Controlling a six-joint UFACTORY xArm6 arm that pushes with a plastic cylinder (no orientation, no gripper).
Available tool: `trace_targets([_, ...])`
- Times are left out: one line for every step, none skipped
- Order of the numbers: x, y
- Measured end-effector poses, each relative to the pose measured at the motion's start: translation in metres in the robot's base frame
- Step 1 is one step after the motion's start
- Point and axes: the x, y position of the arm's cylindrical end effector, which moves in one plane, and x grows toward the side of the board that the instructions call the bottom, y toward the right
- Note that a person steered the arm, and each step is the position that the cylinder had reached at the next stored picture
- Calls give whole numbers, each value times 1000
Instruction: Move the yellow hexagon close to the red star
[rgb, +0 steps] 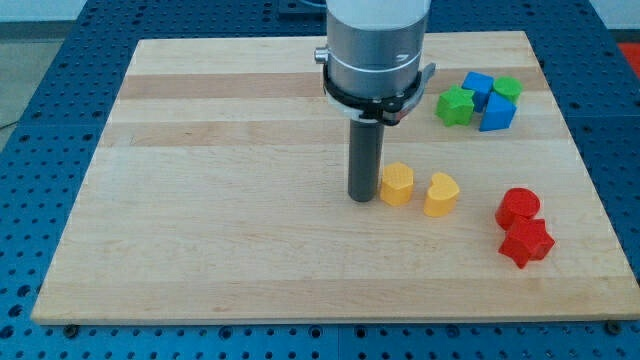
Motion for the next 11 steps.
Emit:
trace_targets([-16, -16])
trace_targets([-40, -17])
trace_targets([-47, 18])
trace_targets([-31, 34])
trace_targets([7, 34])
trace_targets([17, 34])
trace_targets([22, 26])
trace_targets([41, 21])
trace_targets([43, 46])
trace_targets([43, 74])
trace_targets([41, 45])
